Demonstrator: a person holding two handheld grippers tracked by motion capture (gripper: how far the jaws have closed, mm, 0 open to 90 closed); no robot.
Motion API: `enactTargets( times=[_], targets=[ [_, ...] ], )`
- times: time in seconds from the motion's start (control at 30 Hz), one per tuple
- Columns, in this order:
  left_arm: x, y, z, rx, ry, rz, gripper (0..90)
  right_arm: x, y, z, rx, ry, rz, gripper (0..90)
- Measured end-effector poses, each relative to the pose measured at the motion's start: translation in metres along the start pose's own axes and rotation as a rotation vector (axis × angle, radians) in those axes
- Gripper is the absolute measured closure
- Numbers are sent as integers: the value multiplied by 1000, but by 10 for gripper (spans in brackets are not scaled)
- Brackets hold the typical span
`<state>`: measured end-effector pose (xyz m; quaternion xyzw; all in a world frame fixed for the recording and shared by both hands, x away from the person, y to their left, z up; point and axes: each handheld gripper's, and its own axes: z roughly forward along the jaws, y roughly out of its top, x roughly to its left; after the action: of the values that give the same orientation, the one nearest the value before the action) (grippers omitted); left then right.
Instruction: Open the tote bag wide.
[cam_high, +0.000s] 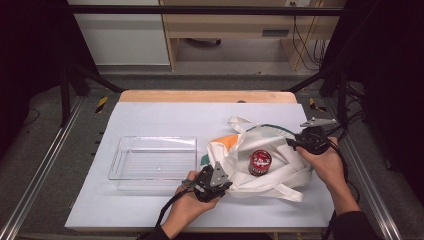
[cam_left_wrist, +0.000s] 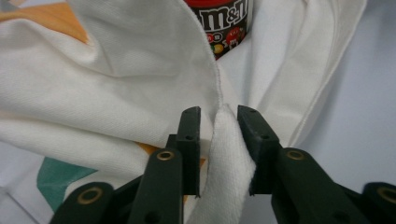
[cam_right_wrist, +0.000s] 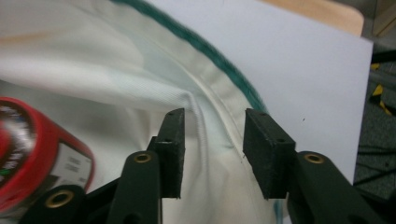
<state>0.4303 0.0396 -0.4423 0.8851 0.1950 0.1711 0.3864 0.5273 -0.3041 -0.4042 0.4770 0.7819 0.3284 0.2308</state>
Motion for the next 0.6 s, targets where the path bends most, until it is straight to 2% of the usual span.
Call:
enactTargets(
  times=[0.1, 0.2, 0.4, 0.5, 0.6],
  targets=[
    [1, 4, -4, -17, 9, -4, 613, 5, 0, -17, -54, -2, -16, 465],
    [2, 9, -9, -38, 25, -7, 562, 7, -2, -33, -86, -20, -23, 448],
    [6, 23, -18, -65, 63, 0, 486, 7, -10, -53, -99, -55, -12, 491],
    [9, 32, -22, -76, 84, 5, 461, 5, -18, -59, -102, -67, -5, 555],
    [14, 43, -23, -88, 111, -2, 426, 5, -26, -60, -83, -67, 4, 564]
  ],
)
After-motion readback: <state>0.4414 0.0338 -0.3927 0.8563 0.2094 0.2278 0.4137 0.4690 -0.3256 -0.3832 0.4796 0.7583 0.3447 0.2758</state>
